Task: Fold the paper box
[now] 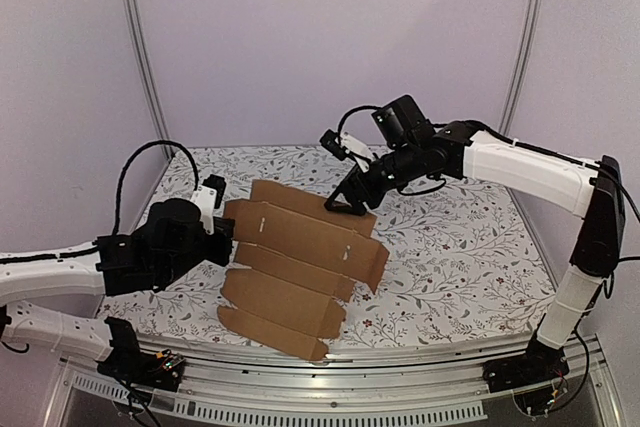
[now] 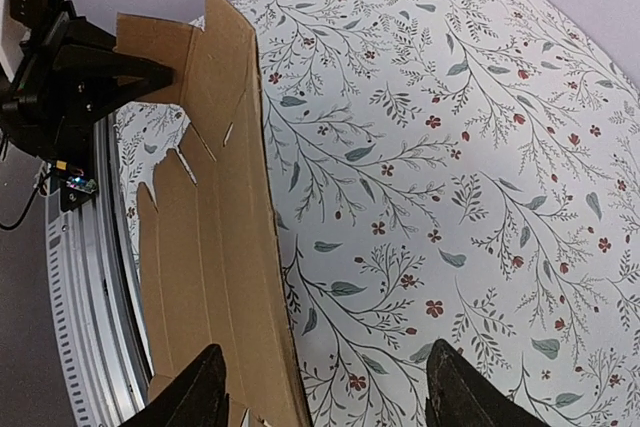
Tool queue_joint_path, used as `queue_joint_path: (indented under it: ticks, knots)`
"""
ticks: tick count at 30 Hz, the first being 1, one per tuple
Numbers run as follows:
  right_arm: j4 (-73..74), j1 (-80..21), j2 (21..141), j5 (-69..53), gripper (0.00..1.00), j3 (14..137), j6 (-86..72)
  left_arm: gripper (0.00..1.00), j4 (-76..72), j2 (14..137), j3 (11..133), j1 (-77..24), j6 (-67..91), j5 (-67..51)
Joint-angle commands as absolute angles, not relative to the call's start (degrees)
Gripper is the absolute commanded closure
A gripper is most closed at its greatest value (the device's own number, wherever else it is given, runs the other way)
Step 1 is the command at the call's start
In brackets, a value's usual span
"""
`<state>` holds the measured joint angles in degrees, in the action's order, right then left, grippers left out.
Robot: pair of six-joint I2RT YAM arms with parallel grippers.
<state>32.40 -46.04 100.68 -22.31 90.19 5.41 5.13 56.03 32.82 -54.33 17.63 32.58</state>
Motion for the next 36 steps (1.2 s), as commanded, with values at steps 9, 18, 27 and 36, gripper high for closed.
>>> queue_joint_path:
  ticks: [9,18,27,36]
  knots:
    - [31.3,-45.4,101.3,-14.9,0.25,90.1,3.6,1.0,5.3,63.5,33.1,-50.4,23.0,31.2]
    - [30.6,-45.4,97.2,-12.9,0.16,86.4,3.4,1.0,6.1,61.8,30.2,-50.4,27.9,24.0]
    - [30.5,-45.4,95.8,-12.4,0.16,83.7,3.4,1.0,8.2,58.4,27.3,-52.0,32.4,19.9]
    - [29.9,-45.4,95.7,-13.3,0.17,81.7,2.7,1.0,8.2,59.9,25.6,-56.8,34.1,22.4]
